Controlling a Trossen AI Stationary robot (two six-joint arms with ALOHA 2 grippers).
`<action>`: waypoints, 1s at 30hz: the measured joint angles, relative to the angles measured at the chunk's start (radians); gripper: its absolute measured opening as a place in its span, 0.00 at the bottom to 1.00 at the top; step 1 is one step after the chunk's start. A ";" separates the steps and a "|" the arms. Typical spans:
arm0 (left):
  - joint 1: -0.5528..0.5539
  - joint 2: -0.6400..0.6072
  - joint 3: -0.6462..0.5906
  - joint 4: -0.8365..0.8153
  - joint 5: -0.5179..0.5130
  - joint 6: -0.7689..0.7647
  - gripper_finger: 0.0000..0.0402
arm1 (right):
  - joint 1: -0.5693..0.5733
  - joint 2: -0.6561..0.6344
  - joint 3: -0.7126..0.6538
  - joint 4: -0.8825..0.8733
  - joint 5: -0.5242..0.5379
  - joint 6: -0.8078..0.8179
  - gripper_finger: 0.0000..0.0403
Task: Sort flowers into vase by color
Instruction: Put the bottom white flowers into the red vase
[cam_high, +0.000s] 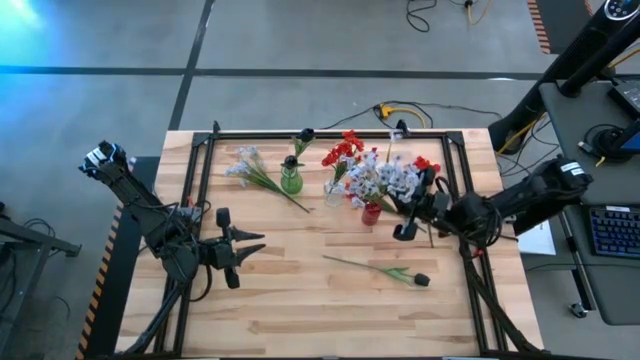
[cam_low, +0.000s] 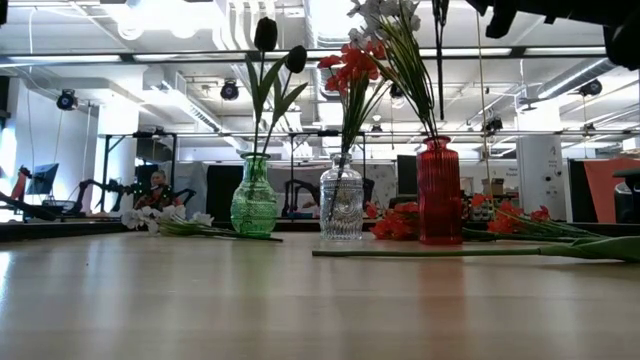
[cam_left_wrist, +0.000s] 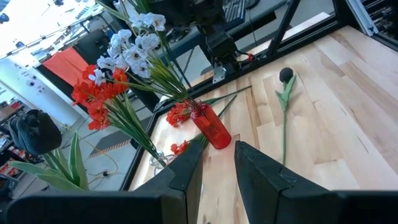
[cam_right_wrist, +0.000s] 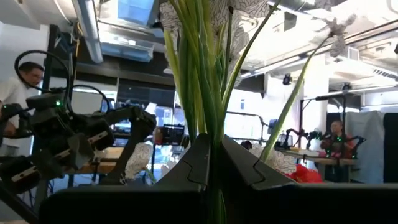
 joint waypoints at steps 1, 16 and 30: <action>0.000 0.000 0.000 0.000 0.000 0.000 0.19 | -0.001 0.008 0.002 0.000 0.000 0.000 0.03; 0.000 0.000 0.000 0.000 0.000 0.001 0.19 | -0.001 0.103 0.003 0.033 0.009 -0.032 0.03; 0.000 0.000 0.000 0.000 0.000 0.001 0.19 | -0.001 0.132 0.003 0.004 0.010 -0.024 0.03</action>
